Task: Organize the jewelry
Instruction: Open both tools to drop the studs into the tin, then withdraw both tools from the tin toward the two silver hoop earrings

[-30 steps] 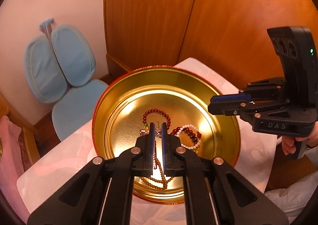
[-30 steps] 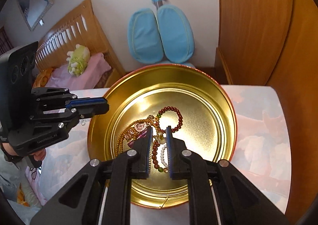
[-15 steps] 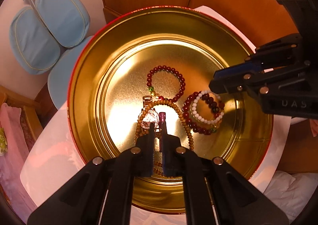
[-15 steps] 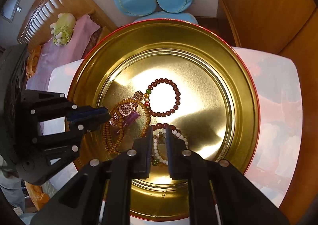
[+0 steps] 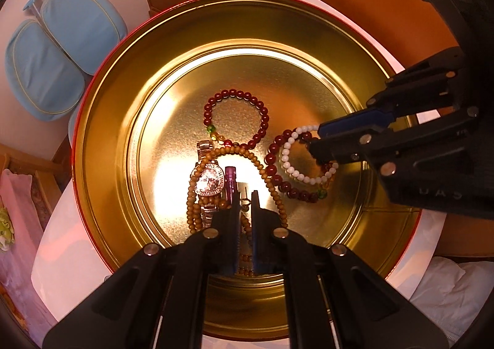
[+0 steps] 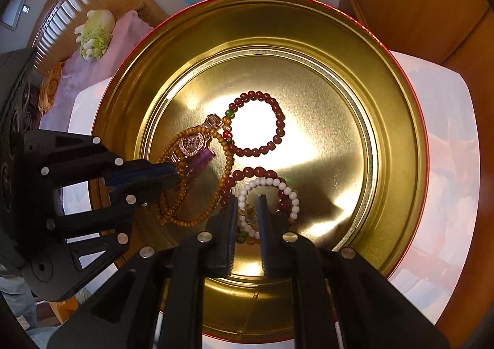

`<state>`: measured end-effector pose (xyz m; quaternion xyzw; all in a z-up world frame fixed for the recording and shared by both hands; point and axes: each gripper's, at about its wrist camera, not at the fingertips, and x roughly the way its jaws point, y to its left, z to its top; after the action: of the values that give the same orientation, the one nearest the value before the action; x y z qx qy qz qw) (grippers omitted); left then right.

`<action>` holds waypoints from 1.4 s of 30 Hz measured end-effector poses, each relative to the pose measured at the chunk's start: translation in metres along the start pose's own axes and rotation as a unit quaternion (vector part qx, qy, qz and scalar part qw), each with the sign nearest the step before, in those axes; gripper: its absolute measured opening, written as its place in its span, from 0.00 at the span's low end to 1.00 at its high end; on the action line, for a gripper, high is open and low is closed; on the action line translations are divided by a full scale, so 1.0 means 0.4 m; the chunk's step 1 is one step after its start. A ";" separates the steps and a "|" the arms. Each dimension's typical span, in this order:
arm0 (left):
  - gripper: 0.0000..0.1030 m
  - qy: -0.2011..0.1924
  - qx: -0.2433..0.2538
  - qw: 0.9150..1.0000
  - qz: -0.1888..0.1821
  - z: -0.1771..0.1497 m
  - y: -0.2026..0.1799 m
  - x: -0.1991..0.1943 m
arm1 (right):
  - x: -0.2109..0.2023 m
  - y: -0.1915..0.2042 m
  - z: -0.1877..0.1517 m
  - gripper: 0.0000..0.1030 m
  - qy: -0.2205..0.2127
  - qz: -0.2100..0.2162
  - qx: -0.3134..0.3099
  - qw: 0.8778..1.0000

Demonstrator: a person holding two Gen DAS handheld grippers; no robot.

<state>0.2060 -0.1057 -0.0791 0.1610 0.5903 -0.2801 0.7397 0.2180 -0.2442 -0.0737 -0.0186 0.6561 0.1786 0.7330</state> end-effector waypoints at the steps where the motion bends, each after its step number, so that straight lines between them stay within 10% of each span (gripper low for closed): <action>1: 0.06 0.000 0.000 1.000 0.001 0.000 0.000 0.000 | 0.002 0.000 0.000 0.14 0.000 0.000 0.001 1.000; 20: 0.06 -0.006 -0.008 1.000 0.004 -0.006 -0.002 0.019 | 0.026 -0.009 -0.001 0.15 -0.019 -0.002 0.016 1.000; 21: 0.08 -0.011 -0.005 1.000 0.013 -0.003 -0.009 0.011 | 0.015 -0.007 -0.002 0.19 -0.031 -0.009 0.015 0.999; 23: 0.30 -0.017 -0.004 0.999 0.037 -0.001 -0.015 -0.004 | -0.016 -0.005 -0.009 0.79 -0.066 -0.027 0.018 0.997; 24: 0.63 -0.027 -0.005 0.998 0.049 -0.001 -0.018 -0.017 | -0.036 -0.002 -0.015 0.85 -0.089 -0.038 0.018 0.995; 25: 0.76 -0.042 -0.006 0.997 0.061 -0.004 -0.021 -0.032 | -0.053 0.001 -0.020 0.86 -0.105 -0.041 0.015 0.994; 42: 0.76 -0.138 -0.070 0.983 0.096 -0.117 -0.102 -0.162 | -0.197 -0.035 -0.261 0.96 -0.234 0.053 0.095 0.966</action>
<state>0.1353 -0.0968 -0.0247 0.1245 0.4829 -0.1851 0.8468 0.1165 -0.3033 -0.0146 0.1281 0.4802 0.1531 0.8541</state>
